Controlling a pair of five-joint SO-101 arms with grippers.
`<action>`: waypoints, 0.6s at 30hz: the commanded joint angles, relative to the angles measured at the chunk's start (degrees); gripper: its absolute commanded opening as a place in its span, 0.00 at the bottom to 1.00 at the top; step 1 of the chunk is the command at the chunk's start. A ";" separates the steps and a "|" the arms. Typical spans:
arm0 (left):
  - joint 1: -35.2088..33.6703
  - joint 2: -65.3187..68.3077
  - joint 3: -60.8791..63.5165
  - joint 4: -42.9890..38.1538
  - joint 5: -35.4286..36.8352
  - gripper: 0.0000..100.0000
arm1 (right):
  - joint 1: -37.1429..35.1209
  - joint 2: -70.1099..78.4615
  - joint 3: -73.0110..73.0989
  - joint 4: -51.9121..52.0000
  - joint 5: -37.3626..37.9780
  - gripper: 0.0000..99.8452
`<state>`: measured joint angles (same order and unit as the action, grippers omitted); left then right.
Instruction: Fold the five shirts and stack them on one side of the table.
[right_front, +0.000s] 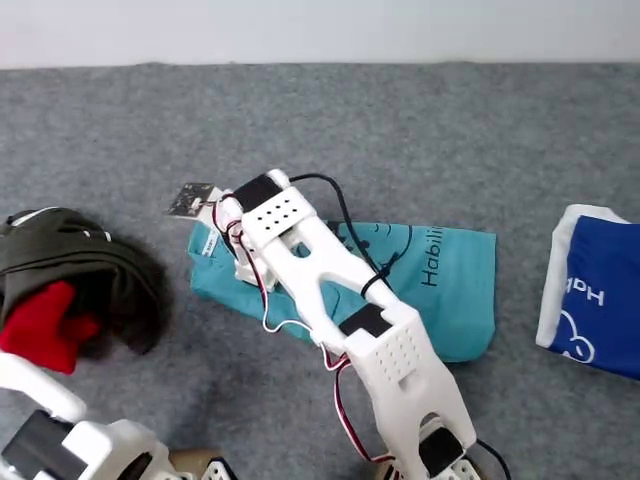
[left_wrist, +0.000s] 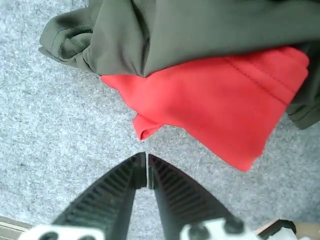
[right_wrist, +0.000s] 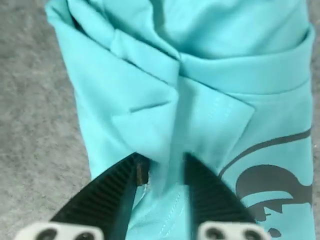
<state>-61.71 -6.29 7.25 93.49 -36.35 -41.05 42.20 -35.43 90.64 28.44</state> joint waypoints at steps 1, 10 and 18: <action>0.09 -2.90 -0.13 -0.44 -0.53 0.02 | 1.45 -0.84 -2.55 0.84 -0.35 0.21; 0.09 -2.90 -0.13 -0.35 -0.53 0.02 | 4.44 -0.92 -7.12 3.12 -0.35 0.21; 0.09 -2.90 -0.13 -0.35 -0.53 0.02 | 7.25 -1.10 -10.29 4.97 -0.26 0.21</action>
<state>-61.71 -6.29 7.25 93.49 -36.35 -34.02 43.08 -42.55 93.63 28.44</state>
